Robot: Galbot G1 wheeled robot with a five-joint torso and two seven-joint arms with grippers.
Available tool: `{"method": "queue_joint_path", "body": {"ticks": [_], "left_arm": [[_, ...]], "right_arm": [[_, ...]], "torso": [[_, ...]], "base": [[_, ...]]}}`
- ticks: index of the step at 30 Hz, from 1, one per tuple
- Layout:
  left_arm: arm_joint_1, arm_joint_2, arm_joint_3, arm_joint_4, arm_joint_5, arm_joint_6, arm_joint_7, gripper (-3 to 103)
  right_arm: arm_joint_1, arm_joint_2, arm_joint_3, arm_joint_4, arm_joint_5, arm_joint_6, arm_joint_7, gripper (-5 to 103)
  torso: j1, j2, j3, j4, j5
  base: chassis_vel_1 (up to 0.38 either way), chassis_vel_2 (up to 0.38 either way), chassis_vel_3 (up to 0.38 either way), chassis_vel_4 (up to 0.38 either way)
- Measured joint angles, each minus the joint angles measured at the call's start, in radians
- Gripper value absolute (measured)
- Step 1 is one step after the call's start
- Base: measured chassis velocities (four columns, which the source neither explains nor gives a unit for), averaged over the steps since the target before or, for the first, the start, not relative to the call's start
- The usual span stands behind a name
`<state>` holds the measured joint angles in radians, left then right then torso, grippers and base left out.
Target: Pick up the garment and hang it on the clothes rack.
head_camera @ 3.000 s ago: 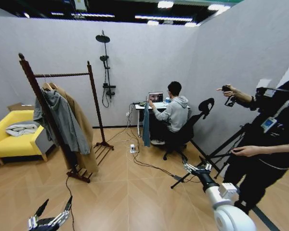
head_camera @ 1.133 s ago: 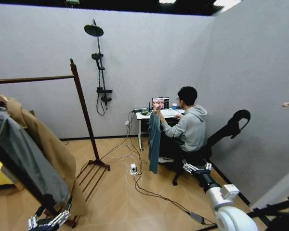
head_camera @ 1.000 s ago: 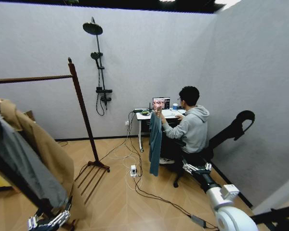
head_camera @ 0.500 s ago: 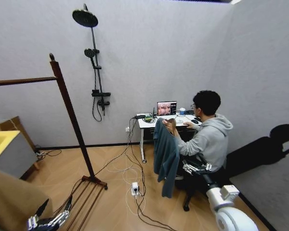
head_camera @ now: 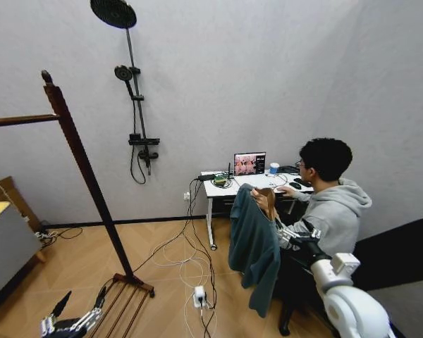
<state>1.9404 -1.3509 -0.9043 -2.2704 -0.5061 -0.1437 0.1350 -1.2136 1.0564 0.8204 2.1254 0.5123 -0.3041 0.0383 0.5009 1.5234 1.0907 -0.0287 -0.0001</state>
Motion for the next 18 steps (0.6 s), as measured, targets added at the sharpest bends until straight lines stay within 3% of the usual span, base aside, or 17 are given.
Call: {"method": "queue_joint_path", "body": {"ticks": [7, 18], "left_arm": [[0.000, 0.000, 0.000, 0.000, 0.000, 0.000, 0.000, 100], [0.000, 0.000, 0.000, 0.000, 0.000, 0.000, 0.000, 100]], "right_arm": [[0.175, -0.127, -0.060, -0.121, 0.090, -0.030, -0.034, 100], [0.295, -0.164, -0.161, -0.209, 0.184, -0.099, -0.003, 100]], "torso": [[0.001, 0.000, 0.000, 0.0002, 0.0003], [0.001, -0.001, 0.000, 0.0000, 0.0002]], "base": [[0.038, -0.026, -0.017, 0.039], [0.000, 0.000, 0.000, 0.000]]}}
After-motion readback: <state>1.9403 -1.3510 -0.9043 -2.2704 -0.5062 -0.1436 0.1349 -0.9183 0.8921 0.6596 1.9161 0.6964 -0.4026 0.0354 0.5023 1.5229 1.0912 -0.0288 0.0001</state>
